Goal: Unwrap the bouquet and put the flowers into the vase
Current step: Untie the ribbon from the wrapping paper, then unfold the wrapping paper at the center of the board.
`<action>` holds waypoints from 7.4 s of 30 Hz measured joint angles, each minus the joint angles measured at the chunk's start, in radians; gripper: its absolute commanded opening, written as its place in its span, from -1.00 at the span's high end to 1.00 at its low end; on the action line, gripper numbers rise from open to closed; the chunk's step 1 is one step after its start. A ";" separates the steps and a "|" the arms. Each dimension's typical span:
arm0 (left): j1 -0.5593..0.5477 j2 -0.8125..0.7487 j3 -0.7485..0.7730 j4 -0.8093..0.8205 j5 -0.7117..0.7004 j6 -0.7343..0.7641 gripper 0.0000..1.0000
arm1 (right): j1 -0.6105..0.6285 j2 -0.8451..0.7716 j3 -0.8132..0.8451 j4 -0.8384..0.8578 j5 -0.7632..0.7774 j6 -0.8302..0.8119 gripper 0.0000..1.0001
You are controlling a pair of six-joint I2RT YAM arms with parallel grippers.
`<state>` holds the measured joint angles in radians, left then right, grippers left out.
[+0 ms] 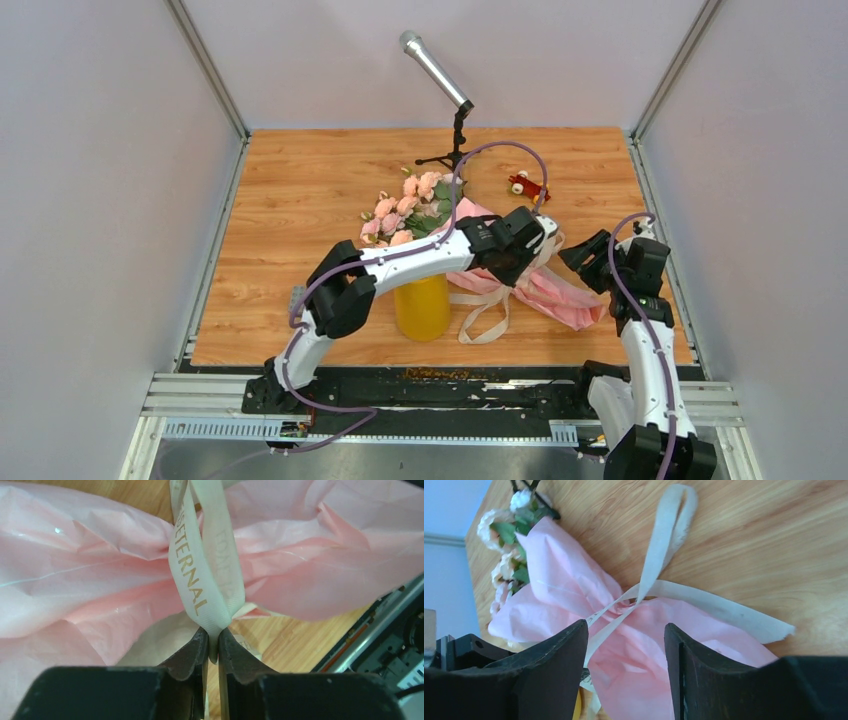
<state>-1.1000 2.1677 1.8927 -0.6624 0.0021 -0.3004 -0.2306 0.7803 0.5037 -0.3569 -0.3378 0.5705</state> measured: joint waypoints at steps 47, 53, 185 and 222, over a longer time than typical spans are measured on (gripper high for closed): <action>0.000 -0.238 -0.202 0.172 0.070 0.043 0.96 | 0.156 0.019 -0.080 0.225 -0.344 0.367 0.48; 0.000 -0.278 -0.257 0.206 0.117 0.042 0.69 | 0.158 0.039 -0.080 0.279 -0.342 0.409 1.00; 0.675 -0.787 -0.458 0.143 0.243 0.121 -1.00 | 0.246 0.122 0.193 -0.167 -0.265 -0.375 -0.58; 0.832 -1.094 -0.769 0.210 0.067 0.127 -1.00 | 0.401 0.215 0.183 -0.257 0.021 -0.301 1.00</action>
<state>-0.2676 1.0733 1.1240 -0.4526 0.0689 -0.1738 0.1699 0.9955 0.6872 -0.6136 -0.3168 0.2691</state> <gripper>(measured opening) 0.997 0.010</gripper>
